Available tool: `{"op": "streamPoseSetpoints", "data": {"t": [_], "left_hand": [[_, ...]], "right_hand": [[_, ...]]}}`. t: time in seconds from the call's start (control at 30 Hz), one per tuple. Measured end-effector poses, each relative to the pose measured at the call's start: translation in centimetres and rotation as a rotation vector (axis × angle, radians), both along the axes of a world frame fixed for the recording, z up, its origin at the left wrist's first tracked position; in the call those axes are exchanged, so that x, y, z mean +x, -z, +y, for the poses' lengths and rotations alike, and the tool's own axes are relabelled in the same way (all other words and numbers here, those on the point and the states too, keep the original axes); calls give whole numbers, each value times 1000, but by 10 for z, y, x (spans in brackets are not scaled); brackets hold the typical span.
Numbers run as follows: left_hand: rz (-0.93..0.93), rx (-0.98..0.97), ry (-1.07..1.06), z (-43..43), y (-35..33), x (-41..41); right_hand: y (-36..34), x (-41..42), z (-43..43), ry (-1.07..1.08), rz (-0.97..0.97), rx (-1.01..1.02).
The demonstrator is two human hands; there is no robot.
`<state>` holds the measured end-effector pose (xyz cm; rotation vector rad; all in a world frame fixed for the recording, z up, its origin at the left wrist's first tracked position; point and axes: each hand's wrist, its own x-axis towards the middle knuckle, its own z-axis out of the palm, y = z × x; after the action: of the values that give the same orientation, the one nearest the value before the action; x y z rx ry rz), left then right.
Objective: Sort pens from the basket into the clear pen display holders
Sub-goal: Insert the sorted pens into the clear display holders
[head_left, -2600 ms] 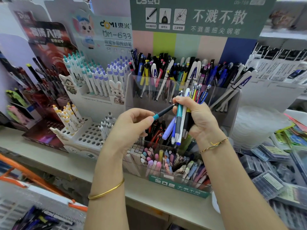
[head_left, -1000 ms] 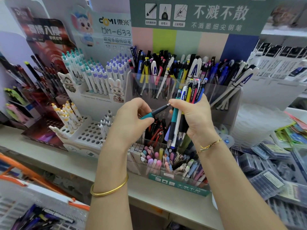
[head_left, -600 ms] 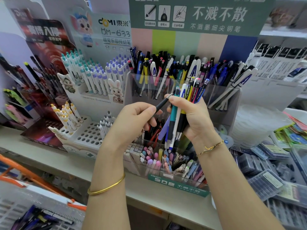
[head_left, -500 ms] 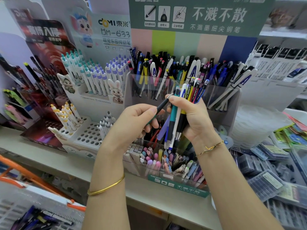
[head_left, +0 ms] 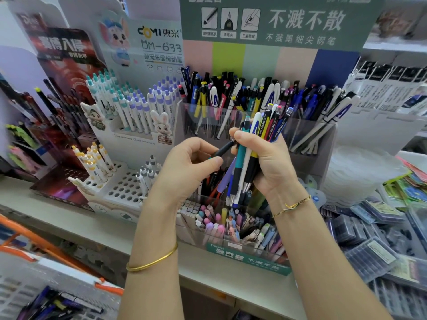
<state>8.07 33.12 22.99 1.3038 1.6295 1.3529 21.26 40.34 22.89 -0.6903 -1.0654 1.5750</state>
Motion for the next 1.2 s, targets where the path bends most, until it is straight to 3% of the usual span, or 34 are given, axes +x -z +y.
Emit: {"op": "streamPoseSetpoints", "data": {"t": [0.63, 0.8, 0.97, 1.07, 1.2], "left_hand": [[-107, -20, -20, 0, -1, 1], [-131, -22, 21, -1, 1, 3], [-17, 32, -30, 2, 4, 6], [-92, -55, 23, 0, 0, 6], [-16, -99, 57, -1, 4, 1]], "right_hand": [[-2, 8, 3, -11, -74, 51], [1, 6, 5, 98, -126, 93], [6, -2, 3, 224, -133, 60], [10, -3, 5, 261, -135, 34], [11, -1, 10, 276, -138, 24]]}}
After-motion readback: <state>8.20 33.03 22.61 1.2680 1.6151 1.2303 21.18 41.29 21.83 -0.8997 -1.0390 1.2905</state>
